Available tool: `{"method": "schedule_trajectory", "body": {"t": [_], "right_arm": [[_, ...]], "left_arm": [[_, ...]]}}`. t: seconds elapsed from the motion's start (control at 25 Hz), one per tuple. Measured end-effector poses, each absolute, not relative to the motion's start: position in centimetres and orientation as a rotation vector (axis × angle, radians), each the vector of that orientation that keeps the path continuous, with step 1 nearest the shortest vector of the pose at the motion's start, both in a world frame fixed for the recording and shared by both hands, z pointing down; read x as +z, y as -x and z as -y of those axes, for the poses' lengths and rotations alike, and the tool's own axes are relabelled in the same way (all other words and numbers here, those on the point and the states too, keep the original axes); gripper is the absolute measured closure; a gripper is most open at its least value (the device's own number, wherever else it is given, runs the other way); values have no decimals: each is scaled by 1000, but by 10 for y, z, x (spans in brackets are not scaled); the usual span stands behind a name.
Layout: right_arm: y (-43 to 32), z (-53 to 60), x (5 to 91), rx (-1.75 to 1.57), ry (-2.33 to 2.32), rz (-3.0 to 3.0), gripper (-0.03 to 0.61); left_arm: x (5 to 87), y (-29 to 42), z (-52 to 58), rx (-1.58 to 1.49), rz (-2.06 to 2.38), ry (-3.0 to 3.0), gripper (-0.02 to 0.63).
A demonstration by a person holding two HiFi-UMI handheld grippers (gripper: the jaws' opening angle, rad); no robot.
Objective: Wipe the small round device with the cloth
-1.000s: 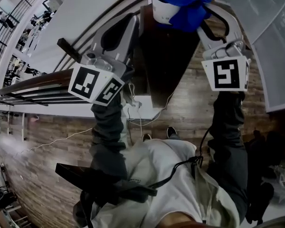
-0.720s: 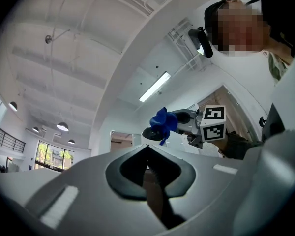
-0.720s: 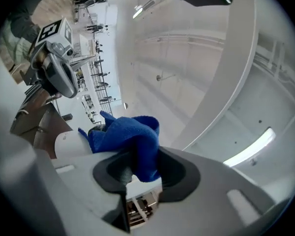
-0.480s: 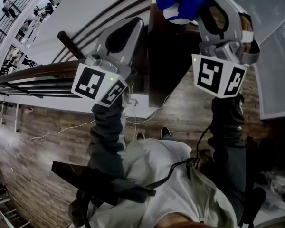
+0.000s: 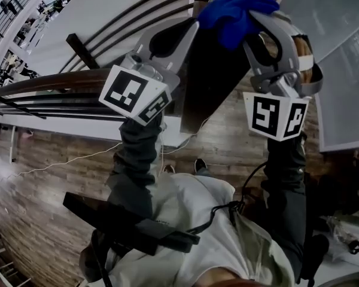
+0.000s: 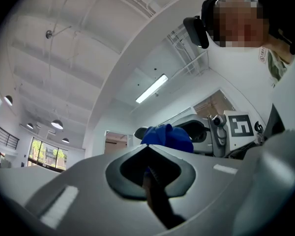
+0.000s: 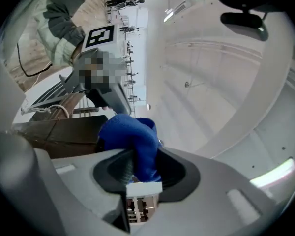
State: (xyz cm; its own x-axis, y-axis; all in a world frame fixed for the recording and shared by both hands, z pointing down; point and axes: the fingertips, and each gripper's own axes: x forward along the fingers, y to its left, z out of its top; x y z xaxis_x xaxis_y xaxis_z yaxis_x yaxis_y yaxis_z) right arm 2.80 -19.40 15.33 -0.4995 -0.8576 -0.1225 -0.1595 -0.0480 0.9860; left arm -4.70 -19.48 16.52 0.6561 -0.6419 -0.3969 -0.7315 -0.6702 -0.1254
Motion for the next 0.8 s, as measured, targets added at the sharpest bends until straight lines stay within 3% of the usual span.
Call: {"method": "schedule_trajectory", "body": {"t": [0.36,0.8], "right_arm": [[-12,210,82,-1679,-1194,1505,459],[44,221,132,-1664,-1005,1480,460]], "left_arm": [[164,42,192,450,-1070,2607,612],[158,51,199,445,-1061,2594,612]]}}
